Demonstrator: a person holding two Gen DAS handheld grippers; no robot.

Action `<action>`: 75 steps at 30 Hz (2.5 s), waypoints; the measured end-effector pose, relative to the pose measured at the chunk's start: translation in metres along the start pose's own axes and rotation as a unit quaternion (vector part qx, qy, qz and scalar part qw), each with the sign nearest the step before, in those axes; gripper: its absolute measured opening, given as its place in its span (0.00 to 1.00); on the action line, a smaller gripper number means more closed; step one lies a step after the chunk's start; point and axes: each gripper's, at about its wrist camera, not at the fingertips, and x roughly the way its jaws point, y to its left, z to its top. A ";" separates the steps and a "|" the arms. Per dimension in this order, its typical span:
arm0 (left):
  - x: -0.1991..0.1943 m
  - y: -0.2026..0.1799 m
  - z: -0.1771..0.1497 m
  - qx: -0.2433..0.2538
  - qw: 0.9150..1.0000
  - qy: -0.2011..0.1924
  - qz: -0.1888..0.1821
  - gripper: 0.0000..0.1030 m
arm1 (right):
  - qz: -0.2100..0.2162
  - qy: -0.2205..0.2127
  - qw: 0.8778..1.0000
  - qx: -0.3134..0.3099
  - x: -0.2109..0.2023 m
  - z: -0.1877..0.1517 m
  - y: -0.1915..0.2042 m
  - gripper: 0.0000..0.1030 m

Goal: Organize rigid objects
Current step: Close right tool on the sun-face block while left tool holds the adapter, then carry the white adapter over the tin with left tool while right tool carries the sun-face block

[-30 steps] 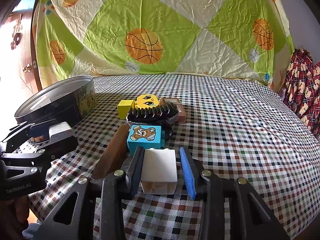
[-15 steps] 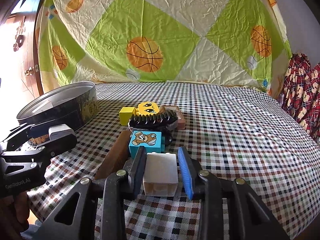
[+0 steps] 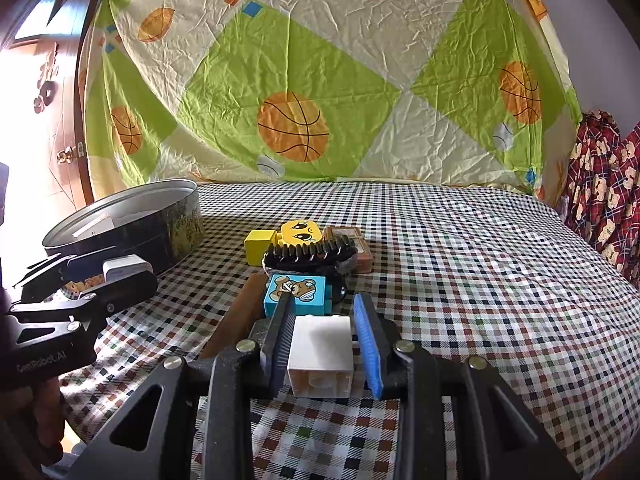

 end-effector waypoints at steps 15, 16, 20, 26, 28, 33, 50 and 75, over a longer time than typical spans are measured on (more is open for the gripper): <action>0.001 -0.001 0.001 0.000 1.000 0.005 -0.008 0.64 | -0.014 0.052 0.999 -0.001 0.011 0.002 -0.001 0.49; 0.001 -0.001 0.001 -0.001 1.000 0.005 -0.008 0.64 | -0.010 0.051 0.999 0.006 0.010 0.001 -0.004 0.49; 0.001 -0.001 0.001 -0.001 1.000 0.004 -0.009 0.64 | -0.009 0.064 0.998 0.021 0.014 0.001 -0.008 0.49; 0.002 -0.001 0.001 -0.001 1.000 0.005 -0.009 0.64 | -0.017 0.080 0.997 0.013 0.018 -0.001 -0.005 0.49; 0.001 -0.001 0.001 -0.001 1.000 0.005 -0.009 0.64 | -0.022 0.097 0.995 0.006 0.022 -0.004 -0.002 0.49; 0.001 -0.001 0.001 -0.001 1.000 0.005 -0.009 0.64 | -0.005 0.101 0.994 0.034 0.025 -0.009 -0.011 0.33; -0.011 0.006 -0.003 -0.024 0.999 -0.037 0.001 0.64 | 0.003 -0.008 1.000 0.027 -0.006 -0.005 -0.005 0.33; -0.047 0.042 0.019 -0.046 0.995 -0.081 0.041 0.64 | 0.091 -0.042 0.995 -0.001 -0.012 0.052 0.044 0.33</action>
